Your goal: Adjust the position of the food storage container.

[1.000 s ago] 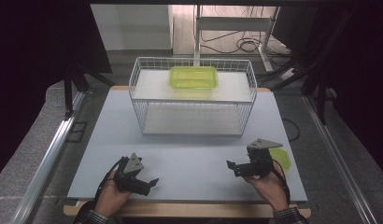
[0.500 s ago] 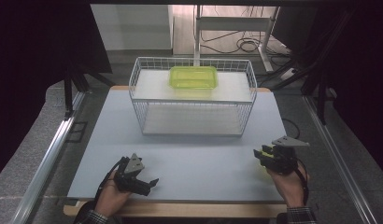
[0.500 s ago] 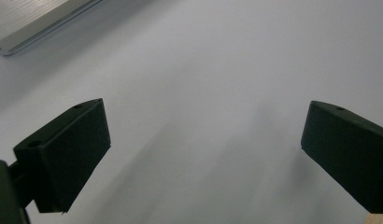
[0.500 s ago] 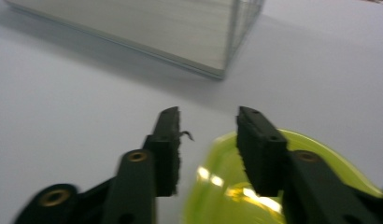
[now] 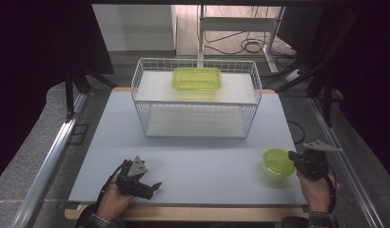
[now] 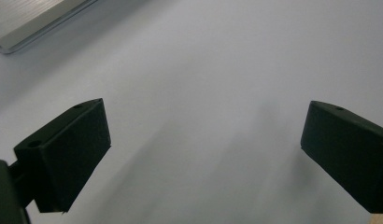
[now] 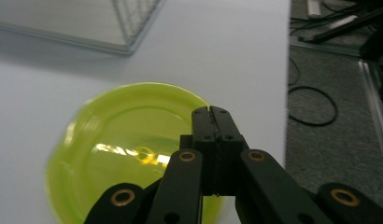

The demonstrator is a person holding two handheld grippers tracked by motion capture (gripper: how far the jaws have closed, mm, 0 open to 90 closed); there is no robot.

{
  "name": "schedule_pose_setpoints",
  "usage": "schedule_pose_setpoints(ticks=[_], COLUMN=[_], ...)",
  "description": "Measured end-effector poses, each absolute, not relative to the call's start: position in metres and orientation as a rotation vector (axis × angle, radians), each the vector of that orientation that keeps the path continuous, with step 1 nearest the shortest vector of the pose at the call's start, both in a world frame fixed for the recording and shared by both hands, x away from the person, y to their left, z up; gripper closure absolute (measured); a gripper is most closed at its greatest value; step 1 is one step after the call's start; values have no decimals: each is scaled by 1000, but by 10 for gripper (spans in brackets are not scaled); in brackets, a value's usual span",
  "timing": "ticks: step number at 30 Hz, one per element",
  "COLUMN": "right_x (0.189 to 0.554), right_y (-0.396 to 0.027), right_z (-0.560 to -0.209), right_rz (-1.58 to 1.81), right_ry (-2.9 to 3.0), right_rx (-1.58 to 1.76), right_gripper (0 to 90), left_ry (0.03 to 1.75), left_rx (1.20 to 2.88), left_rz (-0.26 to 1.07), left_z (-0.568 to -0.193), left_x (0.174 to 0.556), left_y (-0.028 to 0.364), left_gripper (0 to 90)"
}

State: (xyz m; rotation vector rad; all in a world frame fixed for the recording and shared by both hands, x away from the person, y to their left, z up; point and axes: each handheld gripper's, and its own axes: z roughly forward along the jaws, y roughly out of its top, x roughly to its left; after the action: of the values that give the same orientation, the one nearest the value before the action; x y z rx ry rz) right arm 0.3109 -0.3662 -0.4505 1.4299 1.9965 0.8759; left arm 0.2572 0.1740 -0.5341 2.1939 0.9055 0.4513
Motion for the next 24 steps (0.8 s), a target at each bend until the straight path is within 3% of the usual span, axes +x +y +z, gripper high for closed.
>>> schedule_pose_setpoints(ticks=[12,24], right_x=[311,315], right_y=[-391,-377], right_z=[-467,-473], right_rz=[821,842], right_ry=[1959,2015], right_rx=[1542,1563], right_gripper=[893,893], left_ry=[902,898], left_rx=[2212,2228], left_rz=[455,459], left_z=[-535,-536], left_x=[257,257], left_y=[173,171], left_gripper=[17,18])
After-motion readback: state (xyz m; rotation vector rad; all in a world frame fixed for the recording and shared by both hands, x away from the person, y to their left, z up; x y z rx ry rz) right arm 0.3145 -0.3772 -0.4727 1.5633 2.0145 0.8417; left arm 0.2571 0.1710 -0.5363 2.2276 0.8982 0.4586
